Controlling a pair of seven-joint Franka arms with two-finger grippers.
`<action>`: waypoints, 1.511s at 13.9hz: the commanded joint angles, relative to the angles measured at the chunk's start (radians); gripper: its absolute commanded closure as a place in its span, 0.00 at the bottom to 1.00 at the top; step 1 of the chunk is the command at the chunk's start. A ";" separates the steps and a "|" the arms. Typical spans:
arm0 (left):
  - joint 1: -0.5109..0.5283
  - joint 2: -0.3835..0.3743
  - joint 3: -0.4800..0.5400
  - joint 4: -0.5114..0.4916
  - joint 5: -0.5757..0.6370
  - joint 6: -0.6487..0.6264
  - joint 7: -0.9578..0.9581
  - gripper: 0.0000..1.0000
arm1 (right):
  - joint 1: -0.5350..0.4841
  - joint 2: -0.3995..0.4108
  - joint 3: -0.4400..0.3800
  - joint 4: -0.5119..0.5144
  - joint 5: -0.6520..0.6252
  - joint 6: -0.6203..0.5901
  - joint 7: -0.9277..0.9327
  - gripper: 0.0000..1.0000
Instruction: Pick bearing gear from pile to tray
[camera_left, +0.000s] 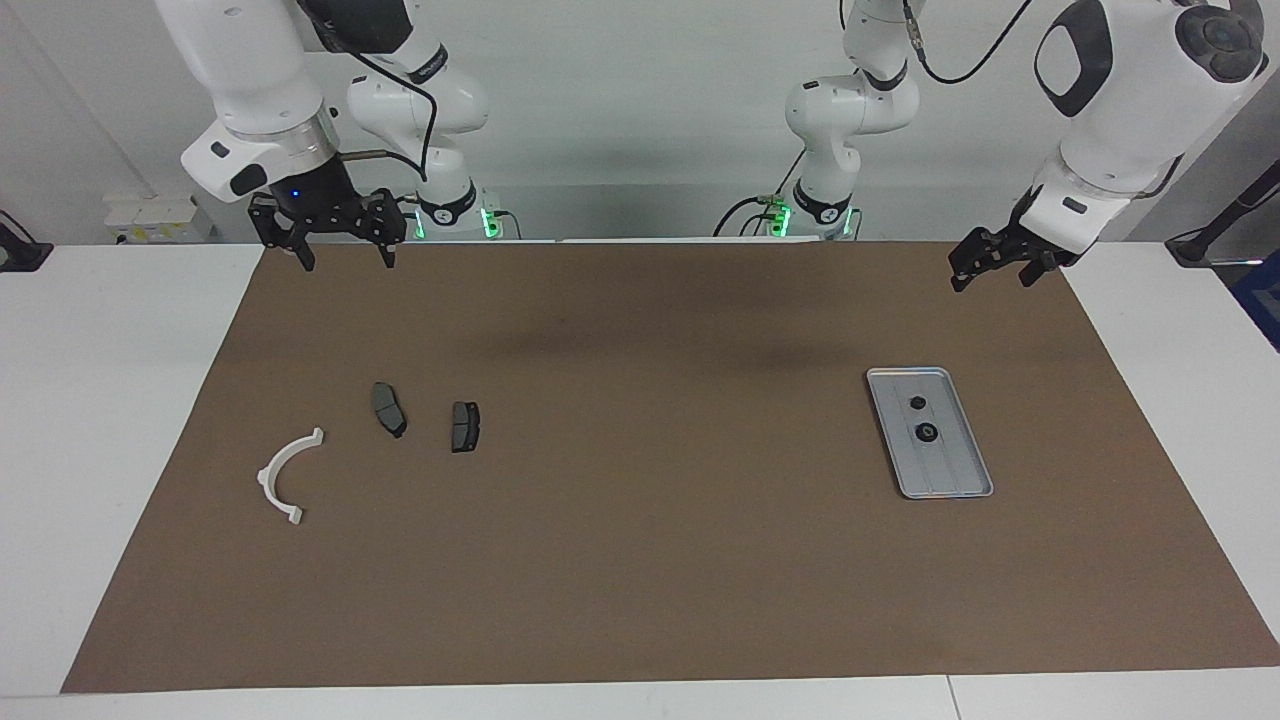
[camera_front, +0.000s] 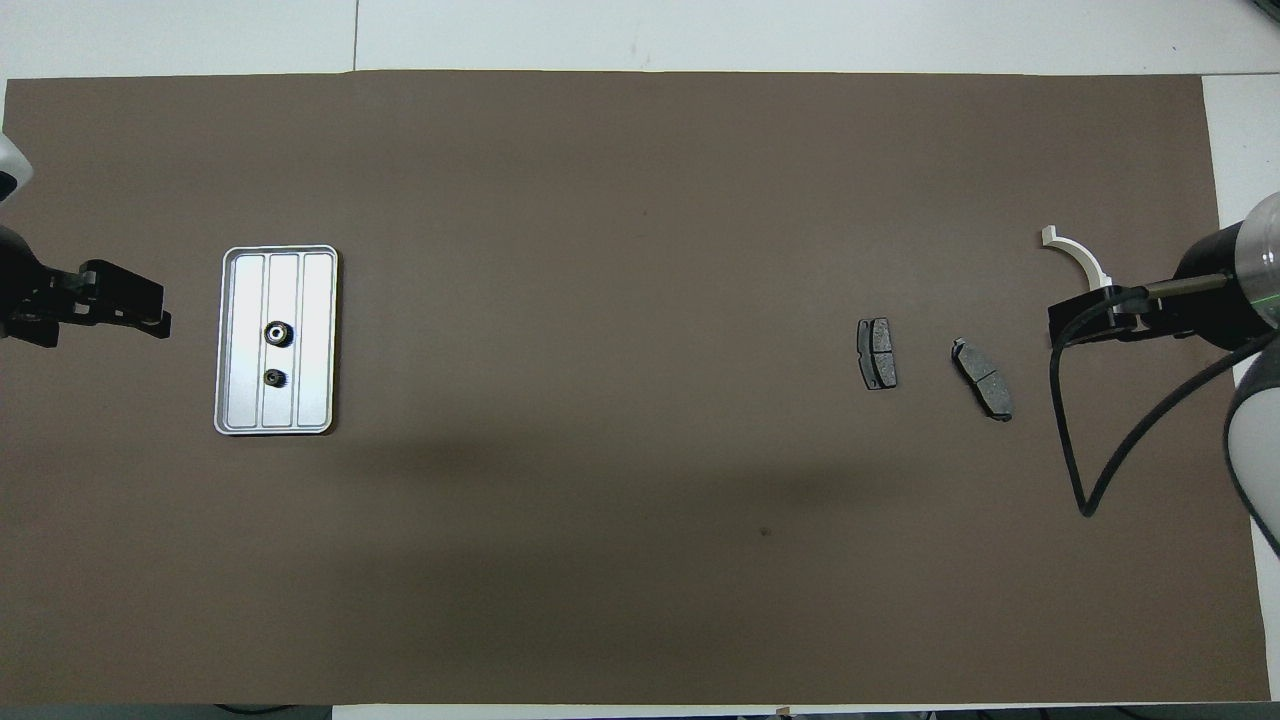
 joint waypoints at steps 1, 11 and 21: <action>0.002 -0.010 0.003 -0.047 0.014 0.072 0.026 0.00 | -0.009 -0.012 -0.003 -0.006 0.026 -0.001 -0.027 0.00; 0.011 -0.035 0.009 -0.069 0.028 0.123 0.014 0.00 | -0.010 -0.012 -0.003 -0.006 0.026 -0.001 -0.027 0.00; -0.002 -0.073 0.009 -0.014 0.005 0.014 0.009 0.00 | -0.009 -0.012 -0.003 -0.006 0.026 -0.001 -0.027 0.00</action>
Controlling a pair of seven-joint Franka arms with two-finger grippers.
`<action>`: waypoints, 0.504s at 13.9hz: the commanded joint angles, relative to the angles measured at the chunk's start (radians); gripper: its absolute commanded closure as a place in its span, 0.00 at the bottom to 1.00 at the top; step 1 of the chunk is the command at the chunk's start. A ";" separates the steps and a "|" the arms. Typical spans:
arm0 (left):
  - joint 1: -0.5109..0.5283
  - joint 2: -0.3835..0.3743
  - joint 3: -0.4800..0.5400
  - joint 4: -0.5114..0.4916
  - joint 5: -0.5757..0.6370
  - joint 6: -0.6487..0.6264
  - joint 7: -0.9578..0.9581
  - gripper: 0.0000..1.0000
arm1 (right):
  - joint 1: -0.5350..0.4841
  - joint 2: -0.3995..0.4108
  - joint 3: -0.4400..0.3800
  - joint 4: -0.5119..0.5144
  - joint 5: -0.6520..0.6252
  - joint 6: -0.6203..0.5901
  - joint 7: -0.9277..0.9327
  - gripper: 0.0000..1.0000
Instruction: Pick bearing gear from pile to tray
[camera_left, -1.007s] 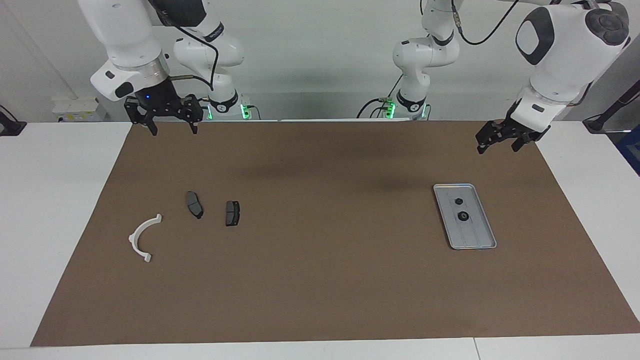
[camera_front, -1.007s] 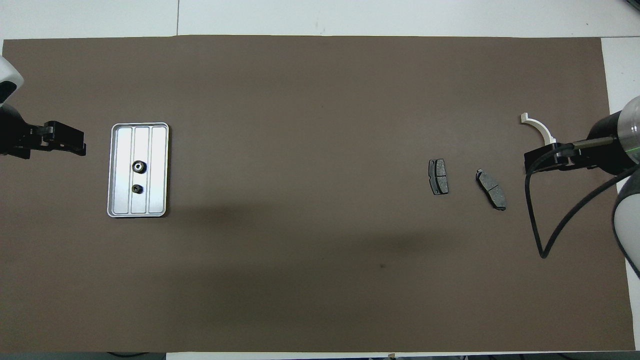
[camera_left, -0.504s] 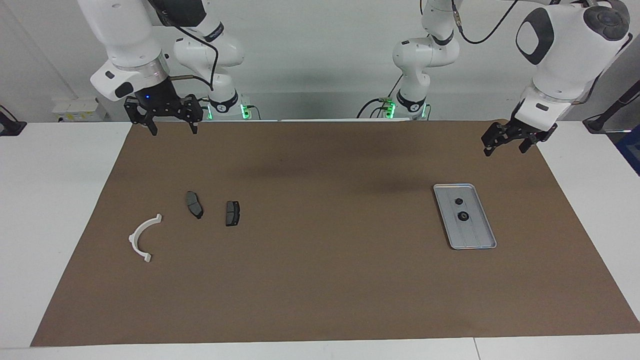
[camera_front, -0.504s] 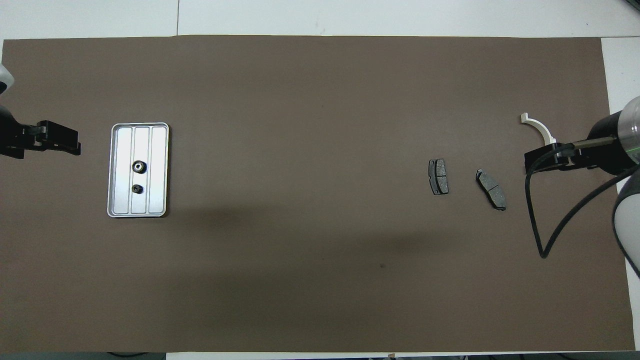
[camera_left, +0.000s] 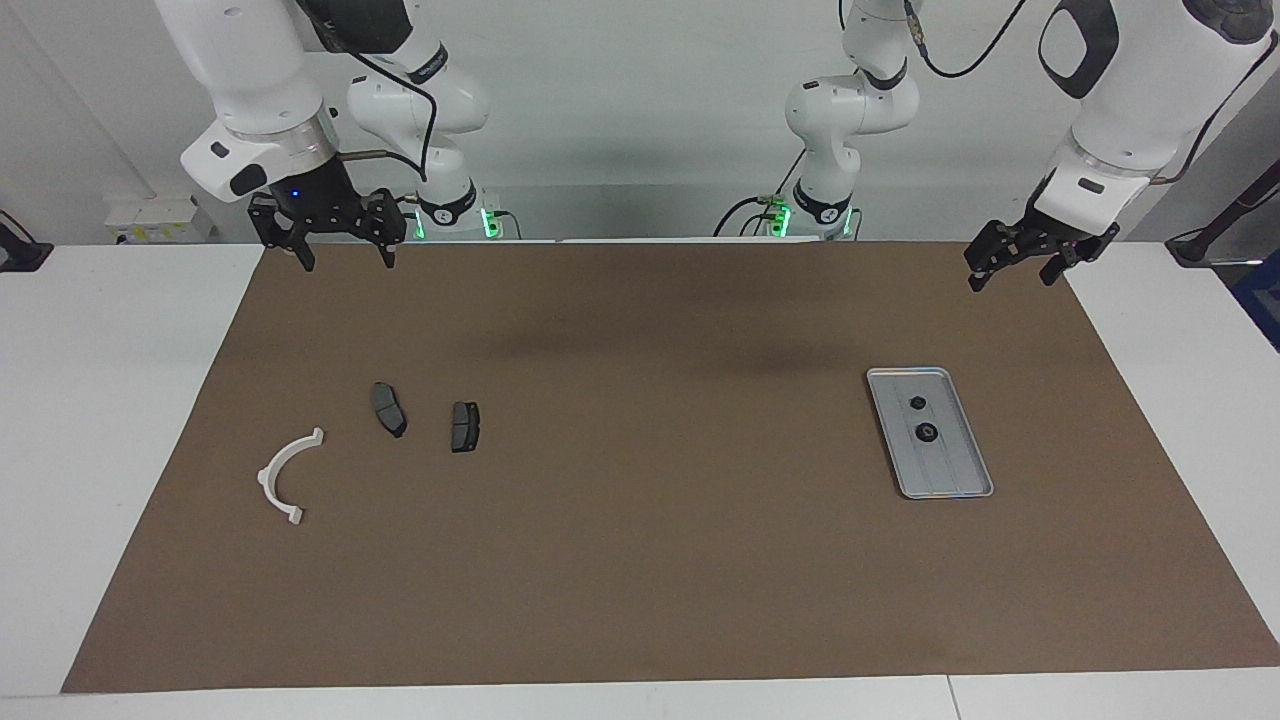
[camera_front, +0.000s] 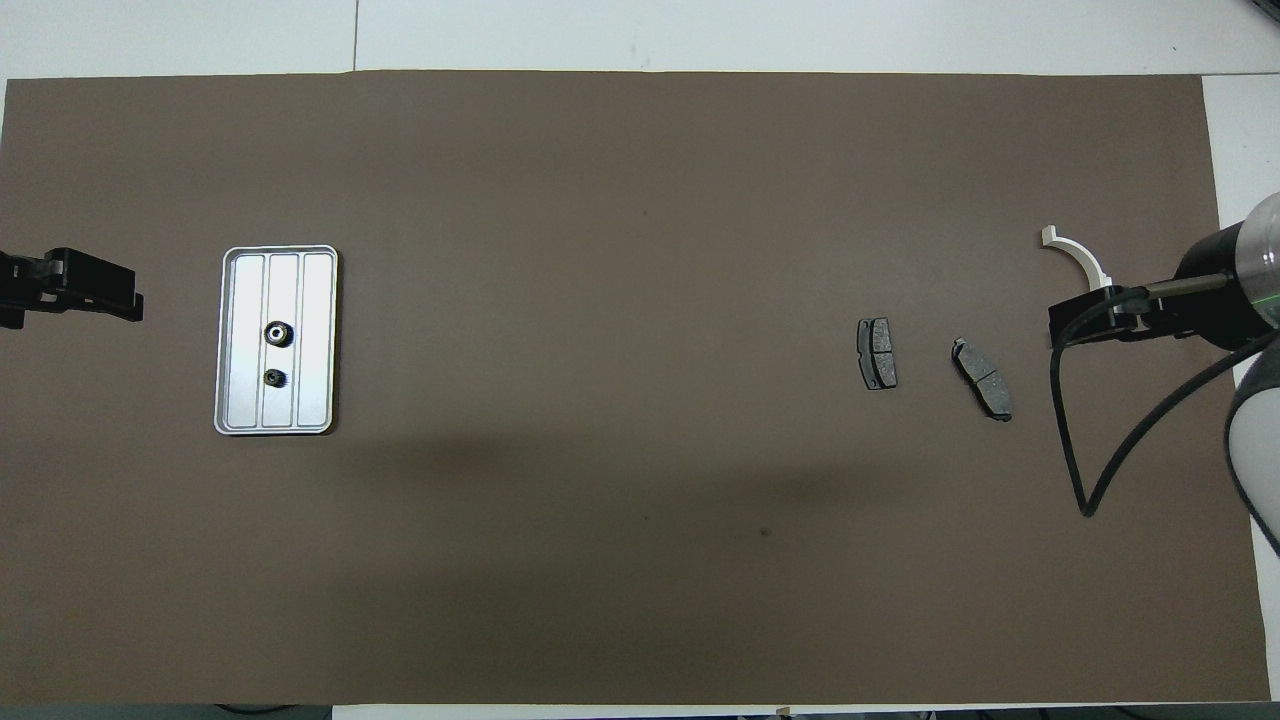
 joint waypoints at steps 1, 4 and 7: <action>-0.004 -0.026 0.005 -0.003 -0.019 -0.027 0.003 0.00 | -0.009 -0.012 -0.003 -0.006 0.026 -0.001 -0.028 0.00; -0.005 -0.028 0.005 -0.003 -0.015 -0.026 0.003 0.00 | -0.007 -0.012 -0.003 -0.006 0.028 -0.001 -0.025 0.00; -0.005 -0.040 0.005 -0.004 -0.012 -0.027 0.003 0.00 | -0.009 -0.012 -0.003 -0.006 0.028 -0.001 -0.027 0.00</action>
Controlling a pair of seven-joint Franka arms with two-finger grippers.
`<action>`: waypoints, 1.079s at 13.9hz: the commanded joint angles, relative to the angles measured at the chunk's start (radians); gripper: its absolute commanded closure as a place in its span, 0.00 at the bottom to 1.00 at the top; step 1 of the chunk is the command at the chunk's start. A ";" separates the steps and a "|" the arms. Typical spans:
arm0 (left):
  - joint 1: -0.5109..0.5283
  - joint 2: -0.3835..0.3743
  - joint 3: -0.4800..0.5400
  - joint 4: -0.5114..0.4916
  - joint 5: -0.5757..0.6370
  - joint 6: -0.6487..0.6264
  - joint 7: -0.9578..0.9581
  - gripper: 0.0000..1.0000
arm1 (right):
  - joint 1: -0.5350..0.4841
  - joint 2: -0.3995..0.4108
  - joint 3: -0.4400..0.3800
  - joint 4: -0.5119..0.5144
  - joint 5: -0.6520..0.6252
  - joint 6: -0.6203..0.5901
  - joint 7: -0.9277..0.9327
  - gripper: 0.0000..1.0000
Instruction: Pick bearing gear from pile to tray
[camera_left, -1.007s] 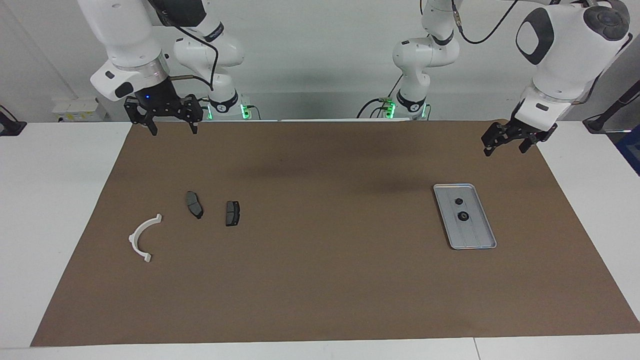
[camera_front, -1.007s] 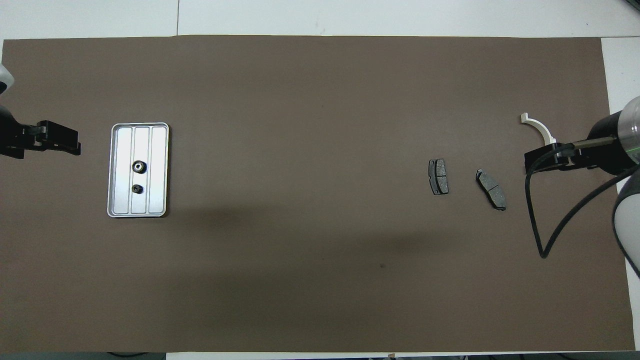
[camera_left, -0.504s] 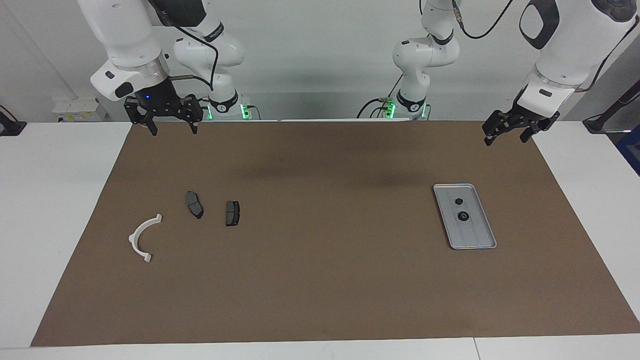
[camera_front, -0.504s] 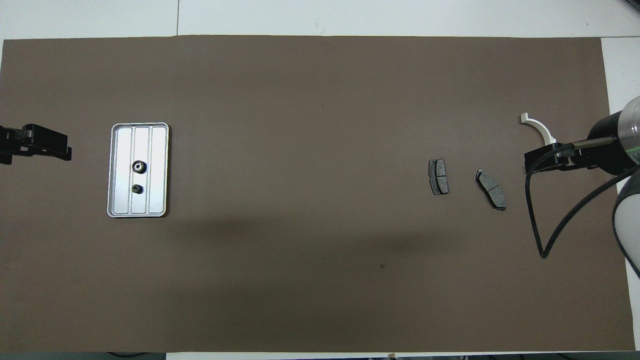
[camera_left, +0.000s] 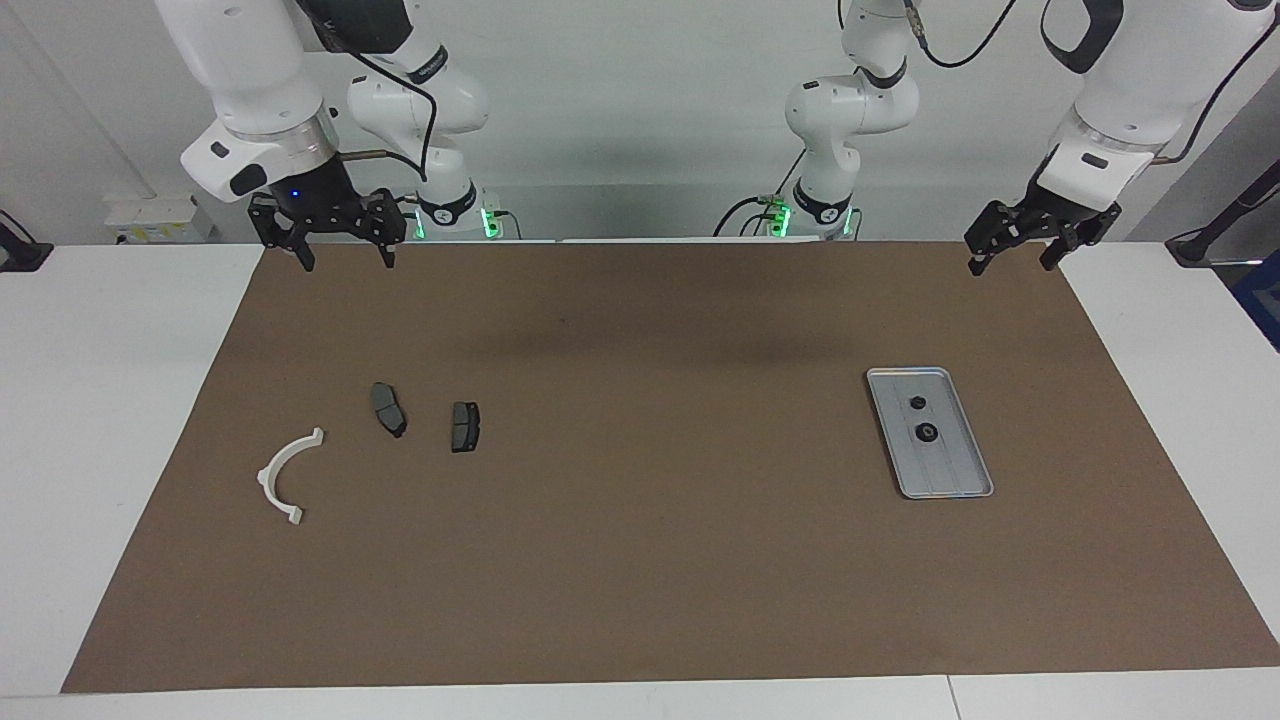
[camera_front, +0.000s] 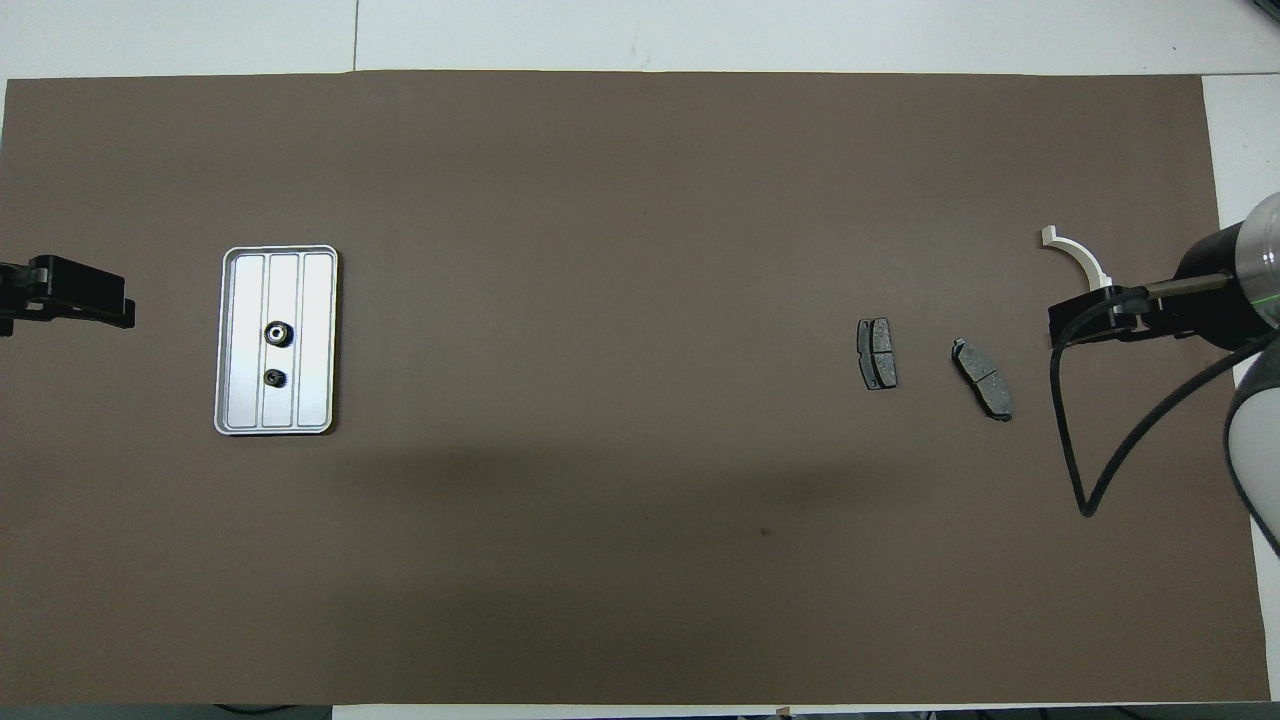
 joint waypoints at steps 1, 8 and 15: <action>-0.004 -0.023 0.006 -0.006 -0.004 -0.016 0.003 0.00 | -0.009 -0.012 -0.003 -0.006 0.028 -0.001 -0.027 0.00; 0.001 -0.040 0.006 -0.024 -0.013 -0.001 0.013 0.00 | -0.009 -0.012 -0.001 -0.006 0.028 -0.001 -0.027 0.00; -0.002 -0.043 0.004 -0.037 -0.046 0.030 0.005 0.00 | -0.009 -0.012 -0.003 -0.006 0.028 -0.001 -0.027 0.00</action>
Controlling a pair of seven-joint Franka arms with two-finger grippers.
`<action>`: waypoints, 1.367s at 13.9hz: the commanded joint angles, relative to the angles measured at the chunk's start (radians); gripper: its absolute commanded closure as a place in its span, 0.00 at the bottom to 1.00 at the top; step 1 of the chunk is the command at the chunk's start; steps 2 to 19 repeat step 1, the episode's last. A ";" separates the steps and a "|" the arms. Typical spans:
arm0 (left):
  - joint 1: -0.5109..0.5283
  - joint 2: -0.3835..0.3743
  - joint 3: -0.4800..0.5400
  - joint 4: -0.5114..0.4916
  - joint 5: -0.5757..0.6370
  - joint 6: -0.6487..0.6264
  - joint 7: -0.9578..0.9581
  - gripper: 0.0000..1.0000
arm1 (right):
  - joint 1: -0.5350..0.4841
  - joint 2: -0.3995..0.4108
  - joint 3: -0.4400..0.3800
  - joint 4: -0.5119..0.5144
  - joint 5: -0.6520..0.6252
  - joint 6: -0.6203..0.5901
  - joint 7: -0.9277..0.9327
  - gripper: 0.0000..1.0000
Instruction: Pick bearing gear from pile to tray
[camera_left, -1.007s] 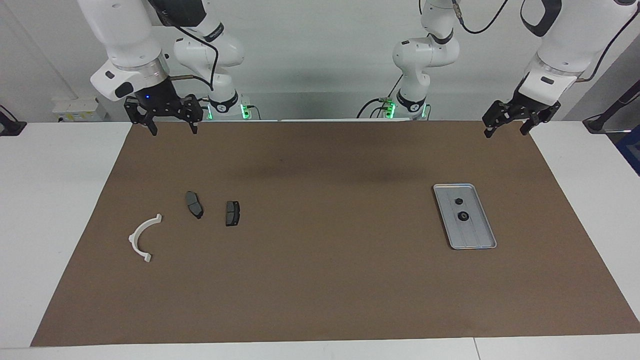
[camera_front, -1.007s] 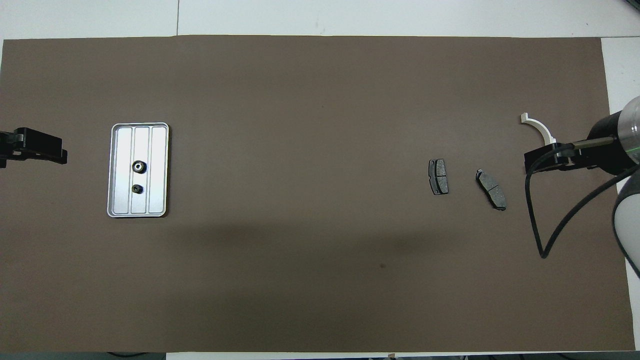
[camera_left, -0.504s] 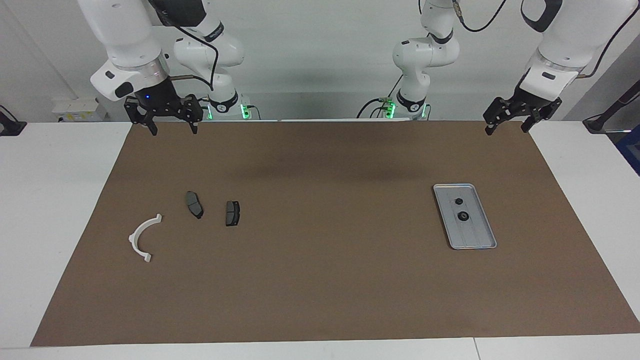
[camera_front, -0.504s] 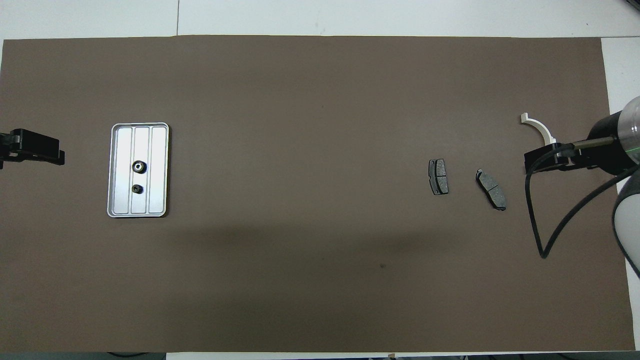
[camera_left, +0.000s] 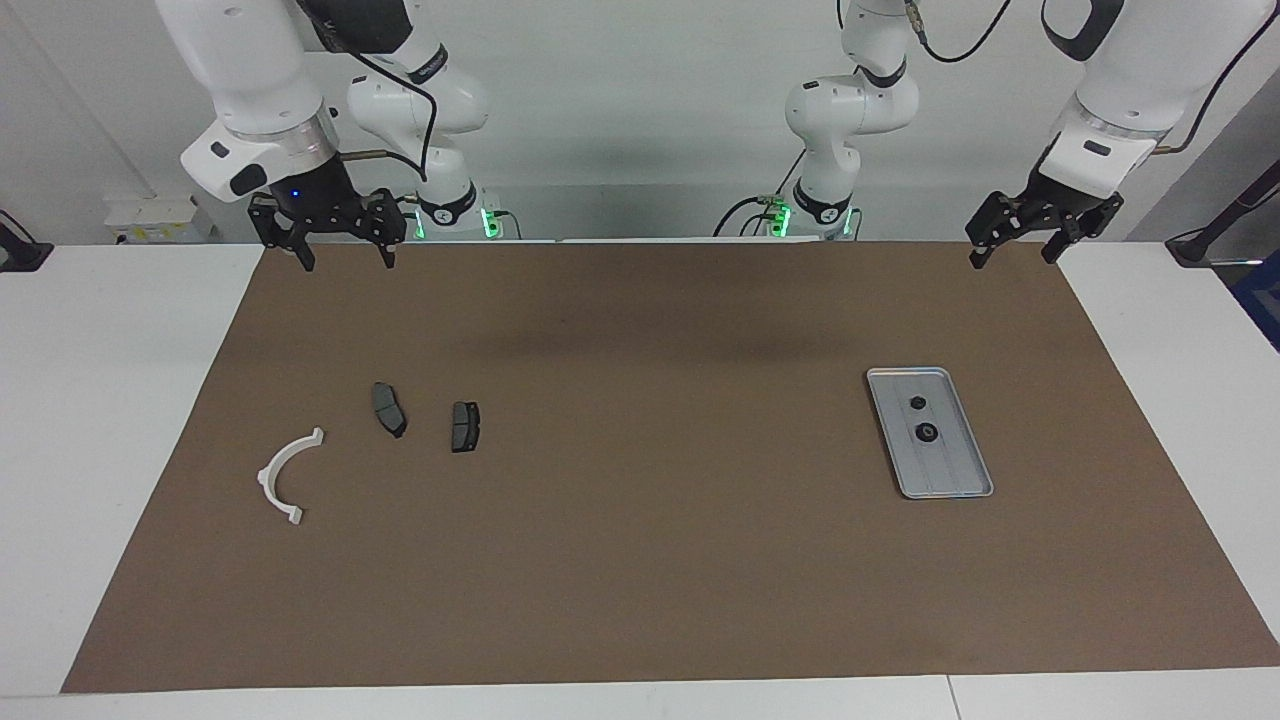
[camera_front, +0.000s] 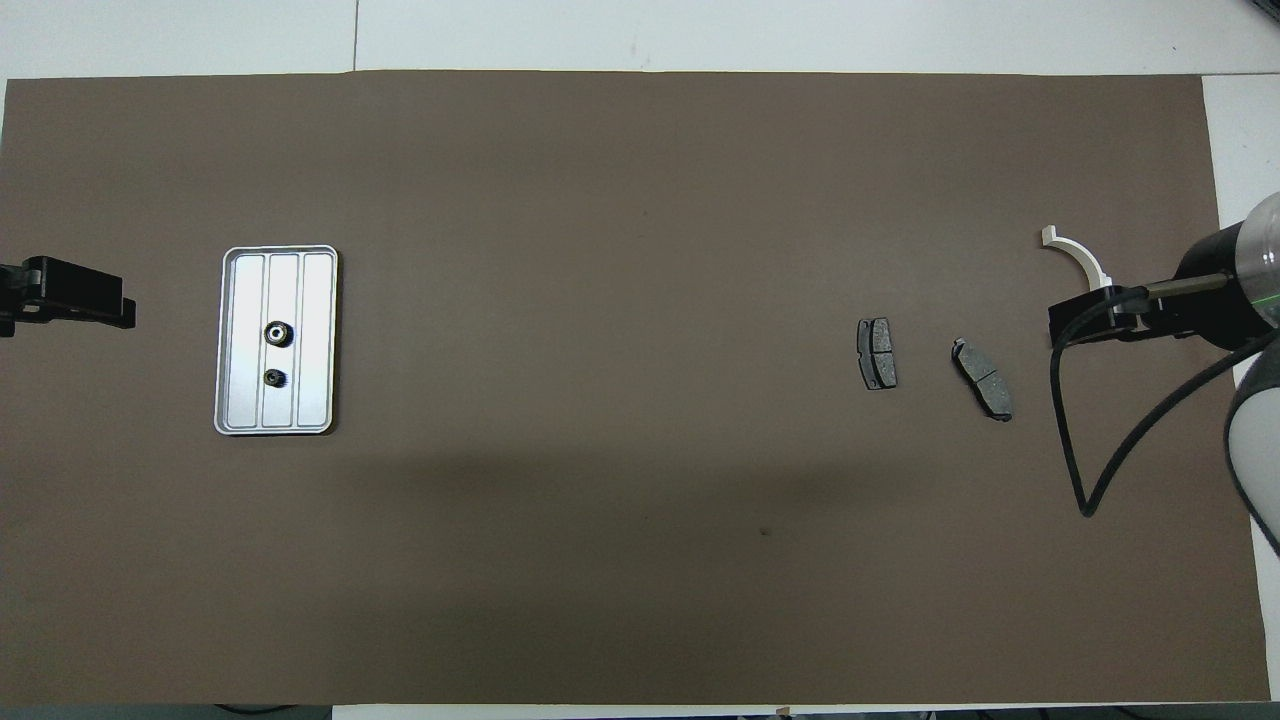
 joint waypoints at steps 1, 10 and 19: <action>-0.002 -0.027 0.004 -0.034 -0.016 0.026 0.005 0.00 | -0.009 -0.012 -0.003 -0.006 0.028 -0.001 -0.027 0.00; -0.002 -0.027 0.004 -0.034 -0.016 0.026 0.005 0.00 | -0.009 -0.012 -0.003 -0.006 0.028 -0.001 -0.027 0.00; -0.002 -0.027 0.004 -0.034 -0.016 0.026 0.005 0.00 | -0.009 -0.012 -0.003 -0.006 0.028 -0.001 -0.027 0.00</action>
